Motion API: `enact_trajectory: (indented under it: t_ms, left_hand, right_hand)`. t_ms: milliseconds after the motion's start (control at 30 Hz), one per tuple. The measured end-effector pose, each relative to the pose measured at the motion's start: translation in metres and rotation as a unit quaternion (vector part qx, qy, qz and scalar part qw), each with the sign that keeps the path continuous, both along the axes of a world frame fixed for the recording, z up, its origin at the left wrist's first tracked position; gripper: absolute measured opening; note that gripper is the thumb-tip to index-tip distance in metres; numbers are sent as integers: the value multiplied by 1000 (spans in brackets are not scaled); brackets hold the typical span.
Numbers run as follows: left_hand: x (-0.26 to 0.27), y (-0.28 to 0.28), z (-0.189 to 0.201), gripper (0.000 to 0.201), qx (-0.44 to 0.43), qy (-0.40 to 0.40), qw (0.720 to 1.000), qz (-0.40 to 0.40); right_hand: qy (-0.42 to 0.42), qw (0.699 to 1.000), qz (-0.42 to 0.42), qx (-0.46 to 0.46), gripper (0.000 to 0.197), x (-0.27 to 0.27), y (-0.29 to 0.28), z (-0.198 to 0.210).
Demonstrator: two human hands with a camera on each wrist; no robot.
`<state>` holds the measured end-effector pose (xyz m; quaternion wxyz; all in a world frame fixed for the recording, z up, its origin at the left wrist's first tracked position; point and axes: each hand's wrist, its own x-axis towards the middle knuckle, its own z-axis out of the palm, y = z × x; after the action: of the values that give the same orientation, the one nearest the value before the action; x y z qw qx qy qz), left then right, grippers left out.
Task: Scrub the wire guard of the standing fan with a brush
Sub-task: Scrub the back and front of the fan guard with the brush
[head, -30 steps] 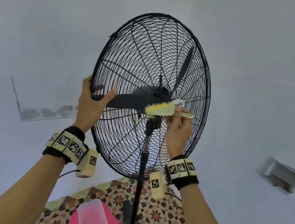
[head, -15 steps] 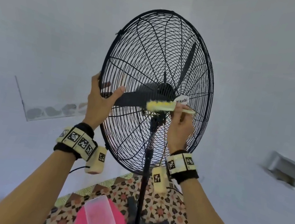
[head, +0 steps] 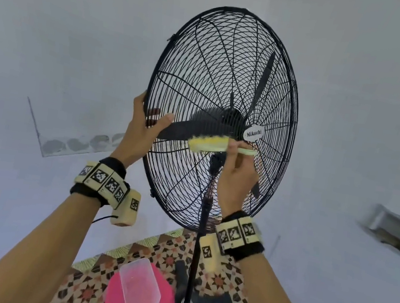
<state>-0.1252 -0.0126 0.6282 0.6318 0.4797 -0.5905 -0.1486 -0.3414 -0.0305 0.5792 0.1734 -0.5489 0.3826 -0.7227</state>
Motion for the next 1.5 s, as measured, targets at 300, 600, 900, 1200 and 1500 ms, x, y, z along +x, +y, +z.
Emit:
enact_trajectory:
  t_ms: [300,600,900,1200,1500]
  left_hand:
    - [13,0,5,73,21,-8,997,-72]
    - [10,2,5,71,-1,-10,996,-90]
    - [18,0,5,79,9,-27,995,-99]
    - [19,-3,3,89,21,-23,993,-115]
    - [29,-9,21,98,147,10,983,-113]
  right_hand:
    - [29,991,99,-81,14,23,39,-5]
    - [-2,1000,6,-23,21,2,17,6]
    - [-14,999,-39,21,32,-3,3,-6]
    - [47,997,11,-62,26,20,41,-6]
    - [131,979,-46,-152,23,57,90,7]
